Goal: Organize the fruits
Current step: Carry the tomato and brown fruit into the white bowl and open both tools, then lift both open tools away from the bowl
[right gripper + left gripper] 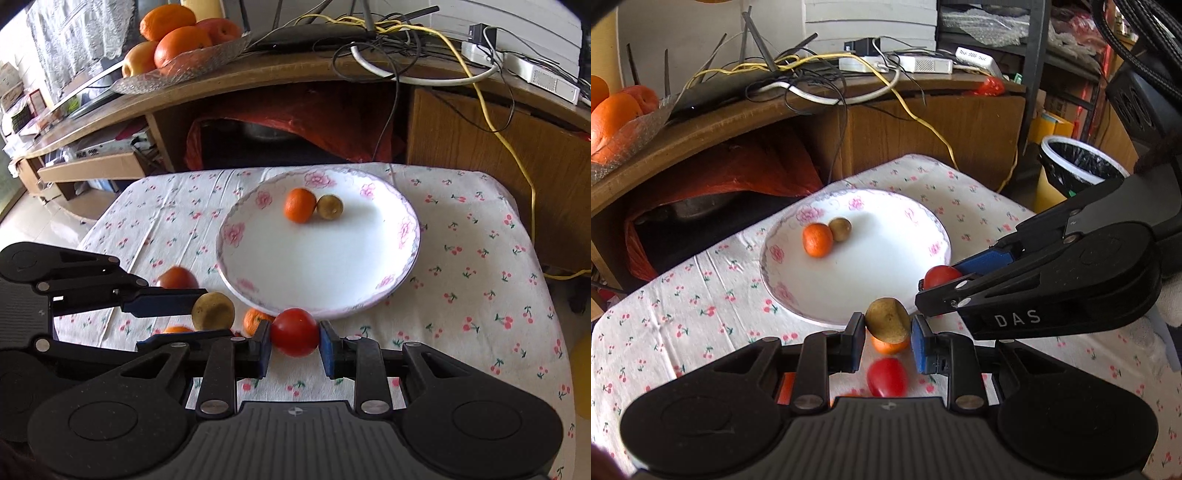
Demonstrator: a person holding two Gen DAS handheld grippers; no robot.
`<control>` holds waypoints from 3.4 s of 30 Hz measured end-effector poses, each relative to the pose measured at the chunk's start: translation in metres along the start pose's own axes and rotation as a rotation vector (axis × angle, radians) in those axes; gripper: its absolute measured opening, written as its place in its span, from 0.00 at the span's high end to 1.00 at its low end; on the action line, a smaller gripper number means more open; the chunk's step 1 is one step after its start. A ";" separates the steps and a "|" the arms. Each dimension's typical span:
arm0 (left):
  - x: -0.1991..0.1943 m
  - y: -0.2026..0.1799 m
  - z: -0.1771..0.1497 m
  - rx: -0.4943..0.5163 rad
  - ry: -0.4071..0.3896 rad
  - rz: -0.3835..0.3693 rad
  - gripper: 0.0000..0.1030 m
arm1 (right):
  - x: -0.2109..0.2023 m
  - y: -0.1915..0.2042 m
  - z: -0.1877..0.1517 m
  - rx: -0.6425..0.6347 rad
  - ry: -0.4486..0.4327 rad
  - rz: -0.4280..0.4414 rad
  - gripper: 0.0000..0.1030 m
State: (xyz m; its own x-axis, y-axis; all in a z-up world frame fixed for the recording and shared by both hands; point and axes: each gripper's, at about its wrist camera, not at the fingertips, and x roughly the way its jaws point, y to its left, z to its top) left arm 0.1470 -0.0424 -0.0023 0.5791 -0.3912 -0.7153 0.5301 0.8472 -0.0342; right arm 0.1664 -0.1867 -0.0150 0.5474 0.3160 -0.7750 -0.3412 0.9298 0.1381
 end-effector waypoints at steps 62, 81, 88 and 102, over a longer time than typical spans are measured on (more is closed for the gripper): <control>0.031 0.024 0.011 -0.065 0.011 0.031 0.65 | 0.024 -0.019 0.016 0.055 -0.053 -0.029 0.73; 0.023 0.020 0.008 -0.042 0.006 0.028 0.65 | 0.018 -0.013 0.014 0.022 -0.058 -0.037 0.73; 0.018 0.020 0.005 -0.035 0.004 0.027 0.65 | 0.017 -0.008 0.014 0.006 -0.060 -0.034 0.73; 0.007 0.023 -0.001 -0.031 -0.004 0.029 0.65 | 0.018 0.003 0.010 -0.033 -0.053 -0.037 0.73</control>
State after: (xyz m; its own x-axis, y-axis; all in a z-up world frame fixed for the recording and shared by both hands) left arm 0.1624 -0.0257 -0.0087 0.5969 -0.3674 -0.7132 0.4933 0.8692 -0.0350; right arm 0.1825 -0.1762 -0.0228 0.5993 0.2919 -0.7454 -0.3447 0.9345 0.0887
